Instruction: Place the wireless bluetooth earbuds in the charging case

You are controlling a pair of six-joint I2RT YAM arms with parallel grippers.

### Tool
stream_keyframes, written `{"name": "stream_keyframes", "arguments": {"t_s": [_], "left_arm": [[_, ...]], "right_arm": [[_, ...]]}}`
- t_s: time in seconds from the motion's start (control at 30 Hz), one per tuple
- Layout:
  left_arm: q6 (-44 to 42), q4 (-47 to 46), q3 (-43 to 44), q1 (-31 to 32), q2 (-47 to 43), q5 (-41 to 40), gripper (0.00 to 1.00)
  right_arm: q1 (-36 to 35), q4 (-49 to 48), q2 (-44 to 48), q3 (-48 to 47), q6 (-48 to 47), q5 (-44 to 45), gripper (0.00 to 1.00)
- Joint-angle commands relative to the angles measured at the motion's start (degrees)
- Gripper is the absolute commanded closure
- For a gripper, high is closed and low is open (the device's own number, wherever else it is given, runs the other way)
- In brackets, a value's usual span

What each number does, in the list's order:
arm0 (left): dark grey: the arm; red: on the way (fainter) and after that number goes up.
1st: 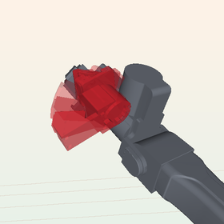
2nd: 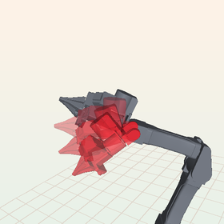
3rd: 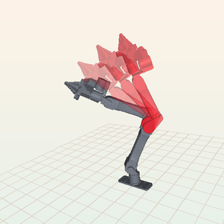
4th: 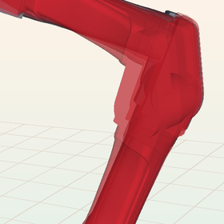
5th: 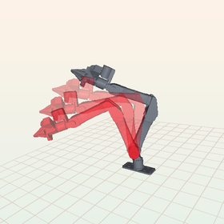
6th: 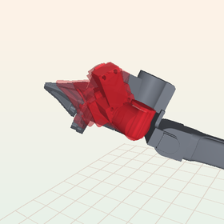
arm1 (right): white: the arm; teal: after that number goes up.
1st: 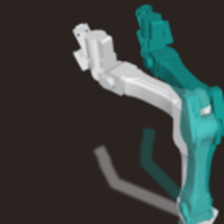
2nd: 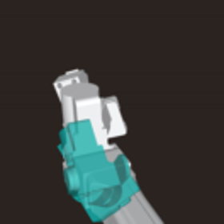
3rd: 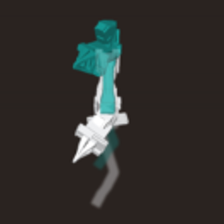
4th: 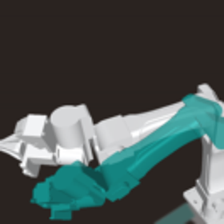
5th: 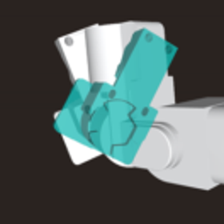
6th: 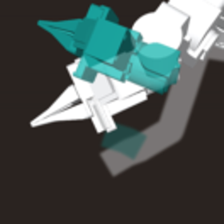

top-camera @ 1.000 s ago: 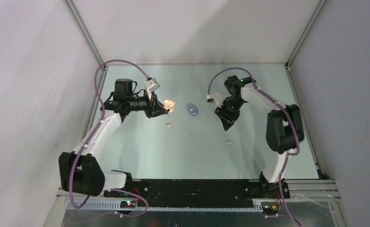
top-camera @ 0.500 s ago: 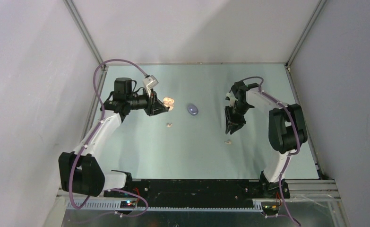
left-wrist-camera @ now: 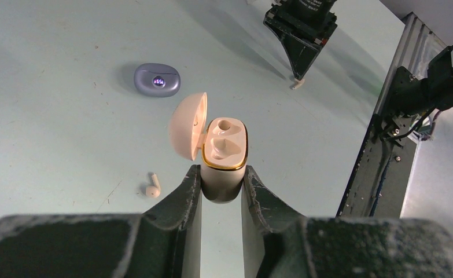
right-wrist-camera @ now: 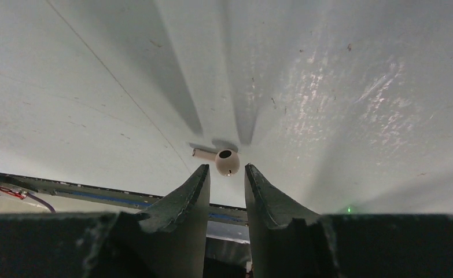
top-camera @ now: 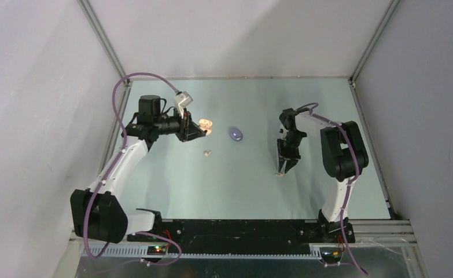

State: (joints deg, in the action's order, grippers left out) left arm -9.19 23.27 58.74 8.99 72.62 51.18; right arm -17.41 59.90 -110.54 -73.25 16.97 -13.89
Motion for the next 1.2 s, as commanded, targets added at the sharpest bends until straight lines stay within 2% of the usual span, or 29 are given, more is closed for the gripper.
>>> {"name": "stream_keyframes", "arguments": {"t_s": [0.0,0.67,0.83,1.17], "left_arm": [[0.9,-0.6,1.3,0.1,-2.0,-0.2,1.0],[0.7,-0.5,1.5,0.1,-1.5,-1.1,1.0],[0.7,-0.7,1.2,0.1,-1.3,-1.2,1.0],[0.8,-1.2,1.3,-0.4,-0.7,-0.9,1.0]], "right_arm": [[0.0,-0.2,-0.8,-0.1,1.3,1.2,0.67],[-0.2,-1.3,-3.2,0.2,0.9,-0.1,0.71],[-0.6,-0.4,-3.2,0.3,0.9,-0.7,0.67],[-1.1,0.4,-2.9,0.5,1.1,-1.3,0.68]]}}
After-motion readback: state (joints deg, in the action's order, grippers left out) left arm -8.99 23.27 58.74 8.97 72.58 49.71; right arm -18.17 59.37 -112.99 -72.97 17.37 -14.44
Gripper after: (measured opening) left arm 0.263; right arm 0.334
